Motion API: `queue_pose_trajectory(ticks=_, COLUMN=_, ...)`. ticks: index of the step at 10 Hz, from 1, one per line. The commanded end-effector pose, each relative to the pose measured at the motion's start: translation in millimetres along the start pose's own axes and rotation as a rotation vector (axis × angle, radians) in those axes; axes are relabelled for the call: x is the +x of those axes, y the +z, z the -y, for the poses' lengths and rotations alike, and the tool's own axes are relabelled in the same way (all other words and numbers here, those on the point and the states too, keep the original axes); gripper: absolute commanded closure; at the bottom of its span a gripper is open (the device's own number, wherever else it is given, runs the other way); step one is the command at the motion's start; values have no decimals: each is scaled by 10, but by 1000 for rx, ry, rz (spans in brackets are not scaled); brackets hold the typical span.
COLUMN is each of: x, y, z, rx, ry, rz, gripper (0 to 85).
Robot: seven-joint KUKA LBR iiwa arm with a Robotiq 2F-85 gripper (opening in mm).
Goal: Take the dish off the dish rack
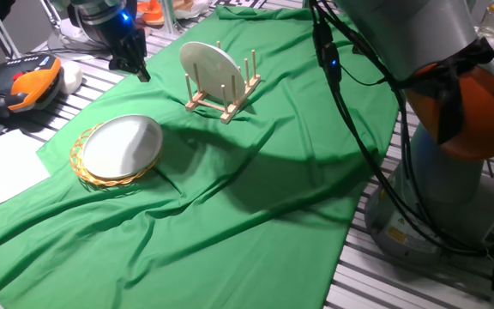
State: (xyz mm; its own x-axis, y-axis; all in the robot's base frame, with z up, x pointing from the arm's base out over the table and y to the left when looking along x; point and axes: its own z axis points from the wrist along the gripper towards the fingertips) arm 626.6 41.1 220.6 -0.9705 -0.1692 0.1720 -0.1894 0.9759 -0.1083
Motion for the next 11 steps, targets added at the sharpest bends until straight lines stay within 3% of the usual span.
queue_pose_trajectory(ticks=1, x=12, y=-9, z=-5, rx=2, ry=-6, rz=14, gripper=850)
queue_pose_trajectory(ticks=3, x=1, y=-14, z=-46, rx=13, ry=-20, rz=32, gripper=850)
queue_pose_trajectory(ticks=6, x=-68, y=25, z=-118, rx=1, ry=-21, rz=71, gripper=850)
queue_pose_trajectory(ticks=11, x=-3, y=-8, z=-192, rx=6, ry=-25, rz=71, gripper=850)
